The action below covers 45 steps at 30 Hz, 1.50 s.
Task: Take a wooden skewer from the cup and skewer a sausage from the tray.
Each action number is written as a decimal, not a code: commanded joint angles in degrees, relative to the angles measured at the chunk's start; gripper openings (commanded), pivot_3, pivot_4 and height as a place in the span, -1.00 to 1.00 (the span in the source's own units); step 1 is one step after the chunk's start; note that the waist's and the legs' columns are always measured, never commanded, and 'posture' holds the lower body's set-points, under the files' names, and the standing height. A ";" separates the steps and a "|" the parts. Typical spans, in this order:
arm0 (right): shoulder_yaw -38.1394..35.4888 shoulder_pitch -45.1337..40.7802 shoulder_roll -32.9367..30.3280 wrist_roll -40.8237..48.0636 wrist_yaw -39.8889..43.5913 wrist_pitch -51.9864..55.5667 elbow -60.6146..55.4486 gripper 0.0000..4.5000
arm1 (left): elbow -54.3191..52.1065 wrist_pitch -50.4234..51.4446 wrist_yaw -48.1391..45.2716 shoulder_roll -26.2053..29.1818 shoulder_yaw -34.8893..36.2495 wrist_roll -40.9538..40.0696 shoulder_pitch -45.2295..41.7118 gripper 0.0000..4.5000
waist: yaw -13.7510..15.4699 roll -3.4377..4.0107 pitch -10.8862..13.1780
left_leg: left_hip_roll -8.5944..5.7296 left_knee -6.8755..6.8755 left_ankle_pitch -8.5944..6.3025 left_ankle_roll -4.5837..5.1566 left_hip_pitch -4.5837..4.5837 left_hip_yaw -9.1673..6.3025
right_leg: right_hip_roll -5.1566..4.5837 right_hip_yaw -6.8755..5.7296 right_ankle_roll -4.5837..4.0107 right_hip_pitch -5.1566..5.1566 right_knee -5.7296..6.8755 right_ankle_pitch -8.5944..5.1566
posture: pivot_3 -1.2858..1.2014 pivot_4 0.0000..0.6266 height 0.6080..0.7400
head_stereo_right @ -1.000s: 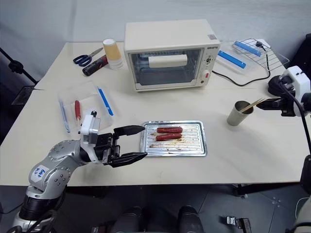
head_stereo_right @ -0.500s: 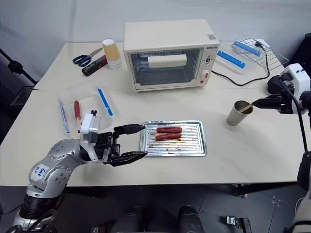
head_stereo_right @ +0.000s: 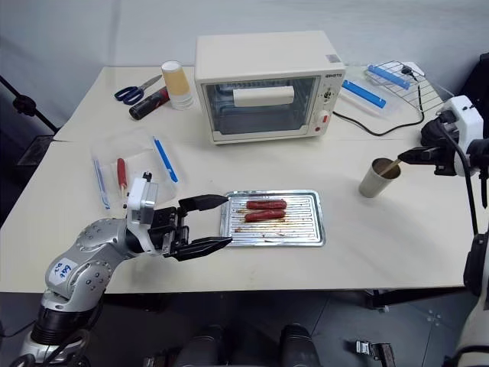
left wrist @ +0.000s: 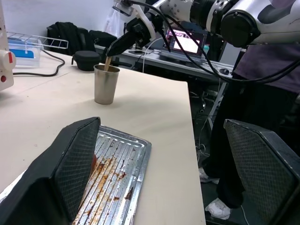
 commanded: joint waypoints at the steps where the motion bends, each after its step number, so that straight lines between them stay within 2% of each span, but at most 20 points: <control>1: -0.32 -1.15 -1.49 -0.48 1.65 0.49 -0.91 -0.99 | -1.38 -0.95 -0.08 -0.07 0.62 -0.29 -0.17 1.00 | 0.00 0.00 0.00 | 0.00 0.00 0.00 0.00 0.00 0.00 | 0.01 -0.01 0.00 0.00 0.00 0.00 | 0.03 -0.52 1.00; 10: 0.27 -1.09 -2.11 -0.99 4.53 5.36 -1.88 -0.99 | -0.95 -1.37 -0.26 -0.47 0.30 -0.04 -0.34 1.00 | 0.03 0.00 0.00 | 0.00 0.00 0.00 0.00 -0.01 -0.01 | 0.00 -0.01 0.00 0.00 0.01 0.00 | 0.03 -0.52 1.00; 14: 0.81 0.93 -2.51 -1.26 6.10 3.75 -5.08 -0.57 | -0.87 -1.45 -0.31 -0.49 0.31 0.10 -0.35 1.00 | 0.03 0.00 0.00 | -0.01 0.00 0.00 0.00 -0.01 -0.01 | 0.00 -0.01 0.00 0.00 0.01 0.00 | 0.03 -0.52 1.00; 19: 0.44 1.76 -2.70 -1.27 6.16 3.78 -6.71 0.10 | -0.77 -1.54 -0.39 -0.51 0.26 0.23 -0.33 1.00 | 0.01 0.00 0.00 | 0.00 -0.01 0.00 0.00 -0.01 -0.01 | 0.02 -0.01 0.00 0.00 0.01 0.00 | 0.03 -0.52 1.00; 38: 1.66 6.22 -5.16 -3.02 8.65 2.22 -11.62 0.10 | -0.92 -1.29 -0.42 -0.58 0.22 0.38 -0.28 1.00 | 0.04 0.00 0.00 | 0.00 0.00 0.00 -0.01 0.00 -0.01 | 0.02 -0.01 0.00 0.00 0.01 0.00 | 0.03 -0.52 1.00; 41: 1.53 6.34 -5.23 -2.96 8.84 2.37 -11.79 -0.15 | -1.03 -1.23 -0.30 -0.62 0.21 0.33 -0.17 1.00 | 0.04 0.00 0.00 | -0.01 0.01 0.00 -0.01 0.00 -0.01 | 0.01 -0.01 0.00 0.00 0.00 0.00 | 0.03 -0.52 1.00; 44: 1.53 6.43 -5.33 -2.99 8.94 2.41 -12.01 -0.56 | -1.18 -1.13 -0.18 -0.67 0.16 0.26 -0.05 1.00 | 0.04 0.00 0.00 | 0.00 0.01 0.00 -0.01 0.00 -0.01 | 0.01 -0.01 0.00 0.00 0.00 0.00 | 0.03 -0.52 1.00; 45: 1.54 6.48 -5.37 -3.01 8.98 2.45 -12.09 -0.56 | -1.21 -1.11 -0.17 -0.68 0.13 0.26 -0.02 1.00 | 0.04 0.00 0.00 | 0.00 0.01 0.00 -0.02 0.00 -0.01 | 0.01 -0.01 0.00 0.00 0.00 0.00 | 0.03 -0.52 1.00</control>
